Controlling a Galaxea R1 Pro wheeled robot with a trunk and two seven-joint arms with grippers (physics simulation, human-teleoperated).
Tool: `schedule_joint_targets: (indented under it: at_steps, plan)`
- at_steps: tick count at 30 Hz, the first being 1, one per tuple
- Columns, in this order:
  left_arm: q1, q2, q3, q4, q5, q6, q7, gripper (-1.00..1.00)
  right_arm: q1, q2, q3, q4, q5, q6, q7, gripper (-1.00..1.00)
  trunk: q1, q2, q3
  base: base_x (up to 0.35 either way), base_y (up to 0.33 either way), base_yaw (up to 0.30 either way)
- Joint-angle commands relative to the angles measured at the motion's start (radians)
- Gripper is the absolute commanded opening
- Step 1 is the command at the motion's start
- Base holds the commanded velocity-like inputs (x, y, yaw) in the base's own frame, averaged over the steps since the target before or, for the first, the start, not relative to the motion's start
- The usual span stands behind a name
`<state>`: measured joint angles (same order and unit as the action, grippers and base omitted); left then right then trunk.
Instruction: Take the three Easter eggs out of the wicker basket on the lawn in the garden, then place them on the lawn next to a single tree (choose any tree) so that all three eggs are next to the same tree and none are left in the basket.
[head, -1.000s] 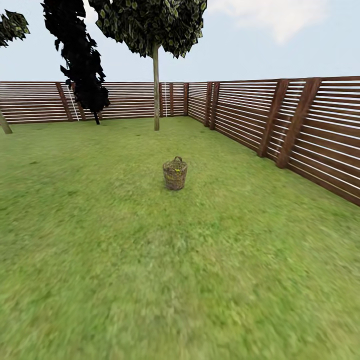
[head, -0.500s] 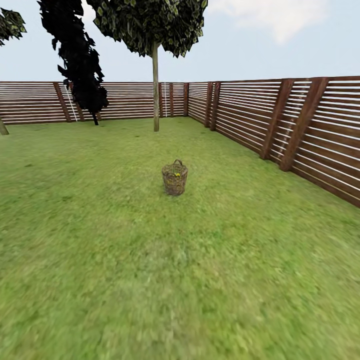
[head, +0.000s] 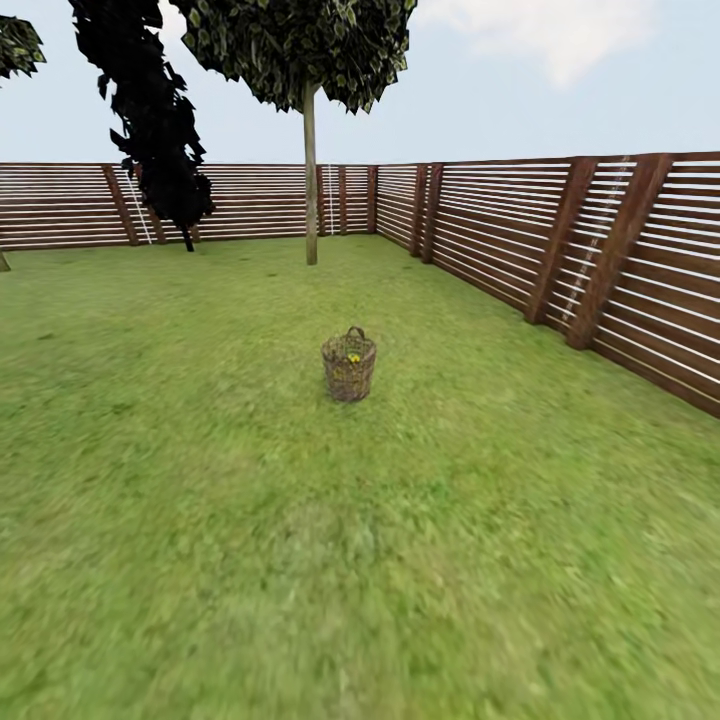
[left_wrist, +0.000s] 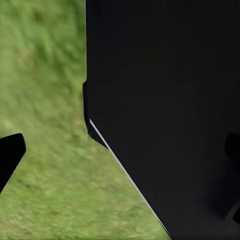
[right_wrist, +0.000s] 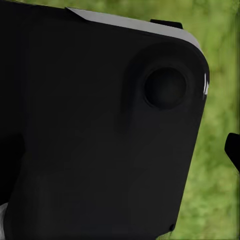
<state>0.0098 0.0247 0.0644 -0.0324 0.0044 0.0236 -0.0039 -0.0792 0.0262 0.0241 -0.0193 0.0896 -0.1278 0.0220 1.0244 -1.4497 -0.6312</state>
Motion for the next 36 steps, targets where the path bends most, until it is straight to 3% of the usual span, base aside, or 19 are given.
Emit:
schedule_joint_targets:
  at_steps: [1,30,32,36]
  plan:
    - [0.001,0.0,0.006,-0.003,0.0,0.002,0.0,1.0,-0.001,0.0,0.001,0.001,0.009,-0.003,-0.001,1.0,0.001,0.0,-0.001,0.34,0.0,0.0]
    - [0.001,0.0,0.006,-0.003,0.0,0.002,-0.001,1.0,-0.001,-0.006,-0.001,-0.001,0.006,-0.004,-0.004,1.0,0.001,0.0,-0.001,0.34,0.0,0.0]
    - [0.001,0.0,0.006,-0.003,0.0,0.002,-0.001,1.0,-0.001,-0.011,0.0,-0.004,0.008,-0.004,-0.007,1.0,0.001,0.0,-0.001,0.34,0.0,0.0]
    - [0.001,0.0,0.006,-0.003,0.0,0.002,-0.001,1.0,-0.001,-0.043,0.001,-0.006,0.01,-0.004,-0.009,1.0,0.001,0.0,-0.001,0.34,0.0,0.0]
